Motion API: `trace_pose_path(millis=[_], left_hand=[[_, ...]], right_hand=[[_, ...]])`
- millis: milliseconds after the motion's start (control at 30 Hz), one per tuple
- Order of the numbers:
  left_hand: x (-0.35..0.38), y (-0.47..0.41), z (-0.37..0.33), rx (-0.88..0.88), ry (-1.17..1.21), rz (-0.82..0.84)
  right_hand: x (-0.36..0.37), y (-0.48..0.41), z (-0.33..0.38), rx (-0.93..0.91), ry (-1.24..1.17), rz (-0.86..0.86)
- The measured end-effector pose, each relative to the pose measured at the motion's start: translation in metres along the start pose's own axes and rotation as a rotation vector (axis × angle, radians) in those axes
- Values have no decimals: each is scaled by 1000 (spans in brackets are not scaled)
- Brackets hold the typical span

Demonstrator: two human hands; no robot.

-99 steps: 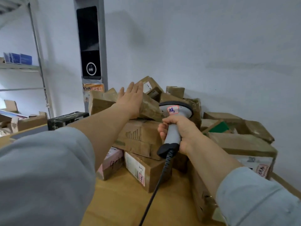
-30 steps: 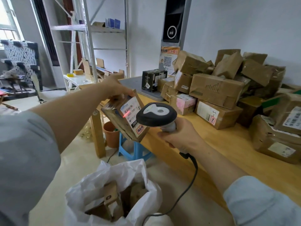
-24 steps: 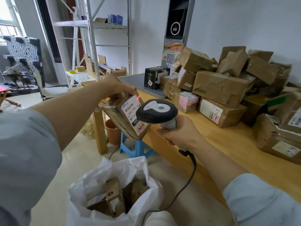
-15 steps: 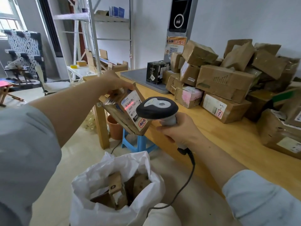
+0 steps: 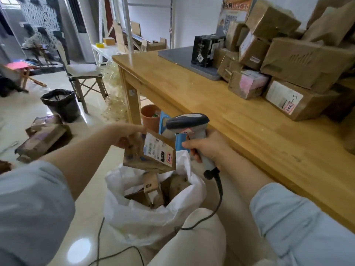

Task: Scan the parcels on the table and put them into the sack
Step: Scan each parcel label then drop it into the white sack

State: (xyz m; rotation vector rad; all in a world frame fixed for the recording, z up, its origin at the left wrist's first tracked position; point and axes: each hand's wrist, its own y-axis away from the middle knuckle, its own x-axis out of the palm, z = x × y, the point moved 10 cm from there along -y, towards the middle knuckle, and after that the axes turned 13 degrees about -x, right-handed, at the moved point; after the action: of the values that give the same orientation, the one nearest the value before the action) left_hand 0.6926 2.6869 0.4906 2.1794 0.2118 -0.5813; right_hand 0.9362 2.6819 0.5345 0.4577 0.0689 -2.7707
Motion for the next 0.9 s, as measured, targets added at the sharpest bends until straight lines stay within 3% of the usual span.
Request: trace_pose_path(millis=[200, 533, 600, 733, 900], left_hand=[[56, -59, 42, -124, 125, 19], [91, -119, 44, -132, 113, -99], [79, -106, 24, -52, 169, -193], [45, -51, -40, 270, 349, -413], [65, 39, -125, 624, 311, -440]], right_hand=[[15, -12, -44, 122, -40, 16], [12, -32, -65, 192, -128, -22], [10, -31, -60, 173, -177, -49], [-11, -23, -33, 69, -227, -166], [-73, 7, 2, -25, -378, -400]])
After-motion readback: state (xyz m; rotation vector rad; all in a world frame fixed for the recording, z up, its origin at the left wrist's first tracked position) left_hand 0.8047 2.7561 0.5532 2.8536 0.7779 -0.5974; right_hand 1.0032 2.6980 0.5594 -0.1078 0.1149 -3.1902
